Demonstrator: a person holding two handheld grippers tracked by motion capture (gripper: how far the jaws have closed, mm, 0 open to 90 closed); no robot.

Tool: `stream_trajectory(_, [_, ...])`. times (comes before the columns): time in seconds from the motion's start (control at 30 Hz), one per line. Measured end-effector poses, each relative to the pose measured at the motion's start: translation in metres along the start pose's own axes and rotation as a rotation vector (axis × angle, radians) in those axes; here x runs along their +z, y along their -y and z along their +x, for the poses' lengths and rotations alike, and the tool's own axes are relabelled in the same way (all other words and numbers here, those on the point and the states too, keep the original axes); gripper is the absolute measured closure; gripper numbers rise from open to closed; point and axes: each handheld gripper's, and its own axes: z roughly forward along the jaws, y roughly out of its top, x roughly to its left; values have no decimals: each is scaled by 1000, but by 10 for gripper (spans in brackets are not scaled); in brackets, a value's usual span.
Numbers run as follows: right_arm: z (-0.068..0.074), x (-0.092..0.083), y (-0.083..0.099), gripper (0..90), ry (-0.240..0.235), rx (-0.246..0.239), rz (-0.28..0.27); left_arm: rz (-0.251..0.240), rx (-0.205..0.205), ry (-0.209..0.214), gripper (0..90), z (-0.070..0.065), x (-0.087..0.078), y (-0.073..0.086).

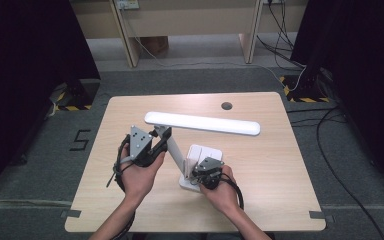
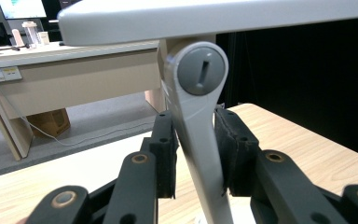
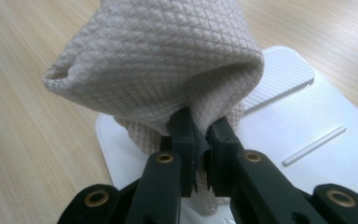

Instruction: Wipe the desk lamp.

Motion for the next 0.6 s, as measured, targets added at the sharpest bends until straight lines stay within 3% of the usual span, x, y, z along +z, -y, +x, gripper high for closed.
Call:
stream_trajectory(0.1, [2,-5,-3,843,-9,1,9,-3,-2,5,691,0,0,0])
stream_trajectory(0.27, [17,-15,-9,843,-58,-67,0,-4,-5,1,691,0,0,1])
stream_trajectory(0.6, [33,0,-13,847,-121,-100,51,-1,-5,-1,693,-1,1,0])
